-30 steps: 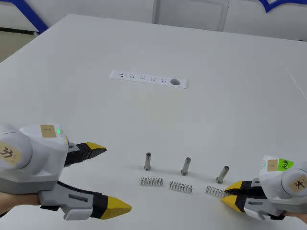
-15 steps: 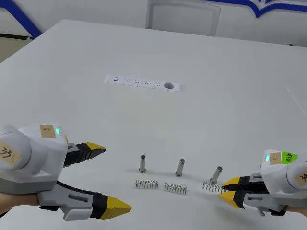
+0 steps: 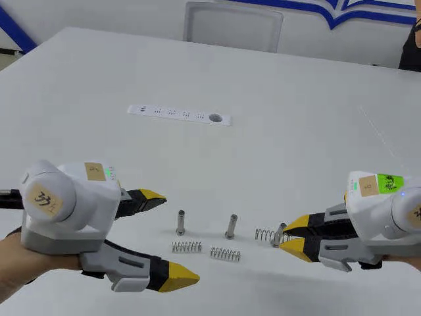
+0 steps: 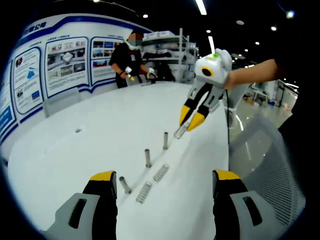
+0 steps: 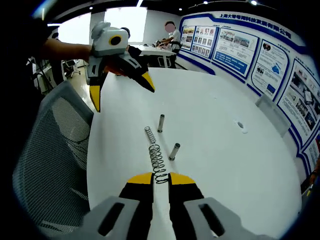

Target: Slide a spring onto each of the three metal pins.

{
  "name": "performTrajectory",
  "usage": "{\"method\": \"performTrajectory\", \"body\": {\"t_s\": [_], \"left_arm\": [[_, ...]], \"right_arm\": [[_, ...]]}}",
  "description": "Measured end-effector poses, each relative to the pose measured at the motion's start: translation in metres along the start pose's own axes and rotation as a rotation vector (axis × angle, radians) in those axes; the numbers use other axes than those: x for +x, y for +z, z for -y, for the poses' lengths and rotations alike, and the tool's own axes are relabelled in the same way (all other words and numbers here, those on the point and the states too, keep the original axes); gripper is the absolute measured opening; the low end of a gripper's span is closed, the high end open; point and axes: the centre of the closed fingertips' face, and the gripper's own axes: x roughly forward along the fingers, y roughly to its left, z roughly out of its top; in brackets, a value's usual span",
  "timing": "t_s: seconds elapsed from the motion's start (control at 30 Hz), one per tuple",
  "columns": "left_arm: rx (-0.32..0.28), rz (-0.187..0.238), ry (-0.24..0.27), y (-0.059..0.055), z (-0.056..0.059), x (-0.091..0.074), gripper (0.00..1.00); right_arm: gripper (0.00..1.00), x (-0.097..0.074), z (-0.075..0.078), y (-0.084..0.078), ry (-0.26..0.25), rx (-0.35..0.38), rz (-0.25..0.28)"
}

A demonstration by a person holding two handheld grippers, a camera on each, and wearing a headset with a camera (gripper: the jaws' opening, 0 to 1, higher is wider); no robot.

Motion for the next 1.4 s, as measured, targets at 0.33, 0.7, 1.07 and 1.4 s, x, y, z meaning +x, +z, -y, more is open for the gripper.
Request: {"method": "performTrajectory", "body": {"t_s": [0.33,0.7,1.07,1.4], "left_arm": [[0.053,0.023,-0.037,0.021,0.012,0.018,0.75],[0.081,0.028,-0.076,0.026,0.027,0.033,0.67],[0.105,0.045,-0.149,0.027,0.050,0.043,0.50],[0.123,0.073,-0.179,0.033,0.058,0.042,0.27]], "right_arm": [[0.11,-0.006,-0.009,0.009,-0.006,-0.020,-0.001],[0.11,-0.014,-0.024,0.027,0.020,-0.030,0.032],[0.11,-0.010,-0.047,0.045,0.079,-0.111,0.050],[0.11,-0.006,-0.053,0.049,0.097,-0.139,0.044]]}}
